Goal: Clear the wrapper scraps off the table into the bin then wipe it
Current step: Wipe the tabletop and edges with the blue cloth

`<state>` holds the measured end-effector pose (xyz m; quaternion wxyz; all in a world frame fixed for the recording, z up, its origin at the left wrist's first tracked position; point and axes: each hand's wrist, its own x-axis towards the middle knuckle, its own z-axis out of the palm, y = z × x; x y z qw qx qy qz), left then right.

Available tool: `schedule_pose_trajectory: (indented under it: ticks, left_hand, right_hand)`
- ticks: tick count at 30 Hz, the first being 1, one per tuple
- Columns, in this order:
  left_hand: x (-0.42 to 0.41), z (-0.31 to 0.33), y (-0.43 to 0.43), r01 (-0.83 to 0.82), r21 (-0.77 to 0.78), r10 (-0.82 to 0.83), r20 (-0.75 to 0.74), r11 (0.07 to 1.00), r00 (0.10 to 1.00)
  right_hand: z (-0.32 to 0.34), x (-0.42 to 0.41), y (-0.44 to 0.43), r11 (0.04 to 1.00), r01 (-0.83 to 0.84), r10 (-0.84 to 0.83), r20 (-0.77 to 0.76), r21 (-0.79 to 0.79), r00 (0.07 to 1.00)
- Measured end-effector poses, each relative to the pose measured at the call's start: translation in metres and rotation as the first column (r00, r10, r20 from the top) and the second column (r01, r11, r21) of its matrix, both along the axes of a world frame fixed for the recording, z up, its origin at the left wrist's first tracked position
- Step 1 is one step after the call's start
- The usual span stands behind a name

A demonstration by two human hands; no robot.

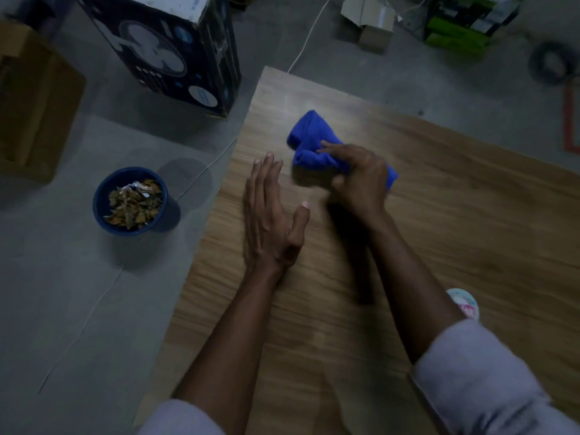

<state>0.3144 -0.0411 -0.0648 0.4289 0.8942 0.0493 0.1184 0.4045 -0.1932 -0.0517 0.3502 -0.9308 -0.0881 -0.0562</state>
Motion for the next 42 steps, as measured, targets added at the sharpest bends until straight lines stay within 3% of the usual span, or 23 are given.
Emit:
schedule_pose_trajectory:
  ticks: [2,4,6,9,11,16,20,23,25,29,35,38,42]
  left_hand:
    - [0.000,-0.001,0.000,-0.002,0.017,0.002,0.011,1.000,1.000]
    - [-0.001,-0.003,0.002,-0.004,0.009,0.004,0.020,1.000,1.000]
    - [-0.001,-0.002,0.001,0.004,0.018,-0.004,0.011,1.000,1.000]
    - [-0.001,0.000,-0.001,-0.001,0.050,0.002,-0.025,0.999,1.000]
    - [0.000,-0.001,-0.001,-0.001,0.064,0.003,-0.029,0.998,1.000]
    - [-0.001,-0.004,0.002,0.015,0.137,-0.009,-0.042,0.990,0.999]
    - [0.000,-0.004,-0.005,0.100,0.396,-0.041,-0.153,0.913,0.987]
    - [0.002,-0.006,-0.004,0.155,0.494,-0.057,-0.206,0.855,0.977]
    - [0.002,-0.005,-0.004,0.182,0.511,-0.071,-0.228,0.840,0.971]
    - [0.002,-0.001,-0.005,0.198,0.529,-0.062,-0.263,0.826,0.963]
    - [0.002,0.000,-0.005,0.210,0.539,-0.060,-0.282,0.816,0.958]
    - [0.003,-0.002,-0.005,0.219,0.553,-0.058,-0.294,0.804,0.954]
    - [0.001,0.006,-0.006,0.249,0.549,-0.077,-0.317,0.798,0.945]
  right_hand:
    - [-0.001,-0.021,0.015,0.999,-0.009,0.008,-0.030,-0.042,1.000]
    - [-0.004,-0.044,0.012,0.977,-0.173,0.173,-0.010,-0.121,0.985]
    - [-0.004,-0.030,-0.003,0.960,-0.219,0.230,0.043,-0.177,0.972]
    - [-0.004,0.009,-0.011,0.985,-0.055,0.073,0.107,-0.164,0.992]
    - [-0.006,-0.007,0.008,0.984,0.011,0.011,0.119,-0.177,0.993]
    - [-0.012,-0.031,0.000,0.954,-0.088,0.146,0.187,-0.285,0.972]
    - [-0.001,0.018,-0.014,0.937,0.219,-0.223,0.015,-0.272,0.975]
    - [-0.003,-0.033,0.019,0.966,0.112,-0.110,0.023,-0.234,0.994]
    - [0.007,-0.044,0.014,0.981,0.003,-0.014,-0.054,-0.194,0.998]
    - [0.020,0.013,-0.006,0.937,0.180,-0.236,-0.162,-0.299,0.958]
    - [0.012,0.020,0.008,0.907,0.255,-0.305,-0.104,-0.335,0.947]
    - [0.012,0.017,0.019,0.877,0.231,-0.279,-0.055,-0.421,0.959]
    - [0.005,-0.030,0.030,0.901,0.119,-0.135,-0.010,-0.418,0.991]
